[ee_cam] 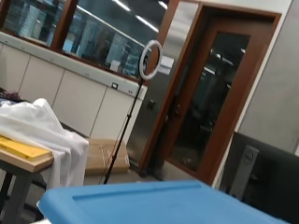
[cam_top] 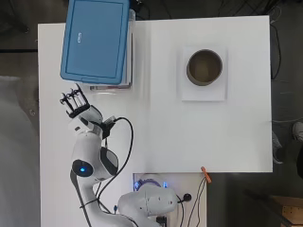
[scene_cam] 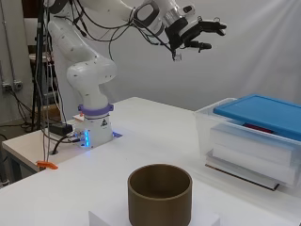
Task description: Teleoperate dual arm-hand system to remove items from a box
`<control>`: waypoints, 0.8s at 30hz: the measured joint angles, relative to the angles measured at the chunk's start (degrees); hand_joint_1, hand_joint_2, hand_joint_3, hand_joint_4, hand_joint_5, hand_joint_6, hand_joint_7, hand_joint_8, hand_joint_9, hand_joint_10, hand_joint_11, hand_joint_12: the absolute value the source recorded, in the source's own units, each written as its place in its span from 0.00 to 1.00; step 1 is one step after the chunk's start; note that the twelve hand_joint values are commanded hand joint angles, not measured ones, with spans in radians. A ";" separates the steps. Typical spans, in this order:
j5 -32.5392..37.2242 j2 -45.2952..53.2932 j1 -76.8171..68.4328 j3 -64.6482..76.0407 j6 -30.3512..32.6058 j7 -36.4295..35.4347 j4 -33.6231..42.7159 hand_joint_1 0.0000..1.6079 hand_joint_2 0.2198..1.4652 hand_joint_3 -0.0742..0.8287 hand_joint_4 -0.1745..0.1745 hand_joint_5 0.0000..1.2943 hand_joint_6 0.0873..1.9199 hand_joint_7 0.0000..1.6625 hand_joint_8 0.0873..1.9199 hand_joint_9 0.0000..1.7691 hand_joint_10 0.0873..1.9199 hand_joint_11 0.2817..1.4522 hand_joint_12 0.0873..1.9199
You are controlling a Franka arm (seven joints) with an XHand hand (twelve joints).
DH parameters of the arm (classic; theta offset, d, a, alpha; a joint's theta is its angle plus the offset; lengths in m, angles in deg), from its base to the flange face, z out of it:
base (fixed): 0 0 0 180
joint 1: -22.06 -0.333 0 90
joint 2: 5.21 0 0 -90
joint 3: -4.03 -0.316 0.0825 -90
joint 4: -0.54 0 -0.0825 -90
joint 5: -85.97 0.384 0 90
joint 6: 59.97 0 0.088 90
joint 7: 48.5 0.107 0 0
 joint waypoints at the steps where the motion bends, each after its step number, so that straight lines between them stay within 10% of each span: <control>1: 0.44 0.42 0.37 -0.28 -3.23 0.45 1.49 0.17 0.69 0.08 0.71 0.43 0.00 0.40 0.02 0.38 0.03 0.25 0.00; 9: -10.41 17.62 6.27 -0.03 -40.95 12.36 21.89 0.19 0.68 0.08 0.72 0.42 0.00 0.38 0.00 0.36 0.00 0.21 0.00; 24: -24.34 29.56 8.04 -1.47 -45.02 17.28 22.54 0.21 0.67 0.08 0.74 0.42 0.00 0.38 0.00 0.35 0.00 0.21 0.00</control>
